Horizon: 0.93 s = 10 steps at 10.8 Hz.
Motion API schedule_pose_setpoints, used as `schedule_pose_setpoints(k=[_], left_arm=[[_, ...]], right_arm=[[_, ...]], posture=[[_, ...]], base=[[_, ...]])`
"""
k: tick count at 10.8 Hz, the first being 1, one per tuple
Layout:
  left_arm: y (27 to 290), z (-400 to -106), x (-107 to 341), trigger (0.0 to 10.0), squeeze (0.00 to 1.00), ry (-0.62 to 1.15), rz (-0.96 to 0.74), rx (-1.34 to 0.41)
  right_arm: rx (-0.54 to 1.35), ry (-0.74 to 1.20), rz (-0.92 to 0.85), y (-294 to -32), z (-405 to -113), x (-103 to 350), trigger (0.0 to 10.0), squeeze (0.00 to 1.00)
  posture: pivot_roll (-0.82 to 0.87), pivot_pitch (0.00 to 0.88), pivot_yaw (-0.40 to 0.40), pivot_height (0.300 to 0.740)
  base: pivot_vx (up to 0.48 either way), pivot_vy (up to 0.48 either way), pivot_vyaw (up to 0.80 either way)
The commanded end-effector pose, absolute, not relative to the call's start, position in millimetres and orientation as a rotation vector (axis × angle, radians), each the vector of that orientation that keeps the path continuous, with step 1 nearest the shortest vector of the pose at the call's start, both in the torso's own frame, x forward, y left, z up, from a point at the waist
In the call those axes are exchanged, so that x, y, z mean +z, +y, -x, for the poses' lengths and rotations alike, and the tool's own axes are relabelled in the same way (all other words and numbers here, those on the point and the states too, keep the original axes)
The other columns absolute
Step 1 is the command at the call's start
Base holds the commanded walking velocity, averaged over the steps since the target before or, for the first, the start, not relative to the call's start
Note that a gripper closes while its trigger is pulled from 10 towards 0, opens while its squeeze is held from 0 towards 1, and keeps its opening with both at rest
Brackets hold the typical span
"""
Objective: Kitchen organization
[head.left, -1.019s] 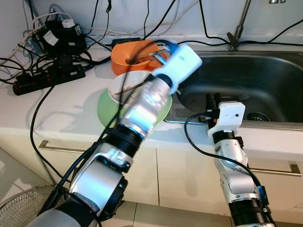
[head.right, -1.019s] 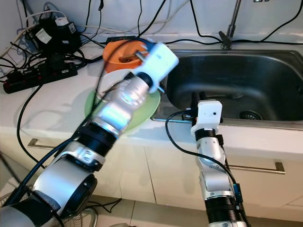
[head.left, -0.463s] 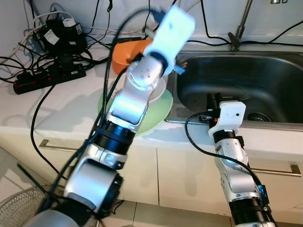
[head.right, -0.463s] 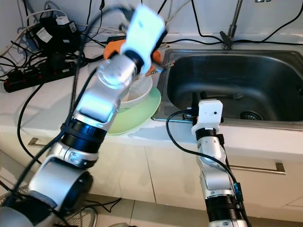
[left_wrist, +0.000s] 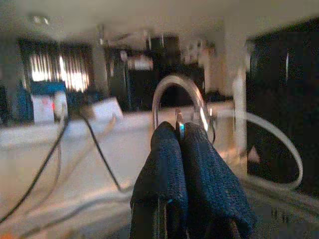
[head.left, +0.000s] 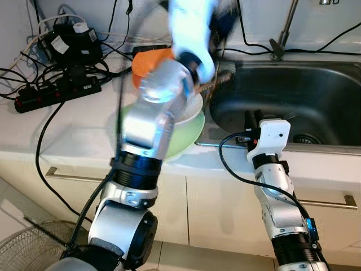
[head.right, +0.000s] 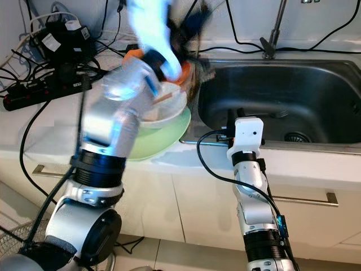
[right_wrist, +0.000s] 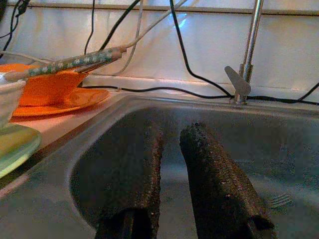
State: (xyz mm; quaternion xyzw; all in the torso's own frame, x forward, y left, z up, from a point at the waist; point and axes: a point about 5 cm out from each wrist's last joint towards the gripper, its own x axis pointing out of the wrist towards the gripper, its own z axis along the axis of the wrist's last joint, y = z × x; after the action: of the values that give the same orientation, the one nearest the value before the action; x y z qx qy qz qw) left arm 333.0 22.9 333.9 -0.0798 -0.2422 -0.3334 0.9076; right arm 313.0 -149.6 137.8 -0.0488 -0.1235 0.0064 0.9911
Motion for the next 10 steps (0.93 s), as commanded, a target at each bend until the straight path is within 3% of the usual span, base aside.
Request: schedule_pose_setpoints(k=[1,6,7,8,10], left_arm=[[17,-327,323,10.0,0.0,-0.506,0.224,-0.716],[12,-316,310,10.0,0.0,-0.522,0.36,-0.861],[10,-316,304,10.0,0.0,-0.513,0.388,-0.874],[7,-318,294,10.0,0.0,-0.492,0.419,-0.875],[4,-320,276,10.0,0.0,-0.449,0.44,-0.866]], right_arm=[[0.023,-0.257,0.094,-148,-317,141,10.0,0.0],[0.032,-0.259,0.088,-145,-318,141,10.0,0.0],[0.03,-0.26,0.087,-147,-317,142,10.0,0.71],[0.025,-0.268,0.094,-150,-316,143,10.0,1.0],[0.002,-0.29,0.113,-165,-316,149,10.0,1.0]], posture=[[-0.01,0.0,0.094,0.74],[0.0,0.0,0.095,0.74],[-0.01,0.0,0.097,0.74],[-0.01,0.0,0.1,0.74],[-0.03,0.0,0.108,0.74]], base=[[0.0,0.0,0.0],[0.0,0.0,0.0],[0.0,0.0,0.0],[0.0,0.0,0.0],[0.0,0.0,0.0]])
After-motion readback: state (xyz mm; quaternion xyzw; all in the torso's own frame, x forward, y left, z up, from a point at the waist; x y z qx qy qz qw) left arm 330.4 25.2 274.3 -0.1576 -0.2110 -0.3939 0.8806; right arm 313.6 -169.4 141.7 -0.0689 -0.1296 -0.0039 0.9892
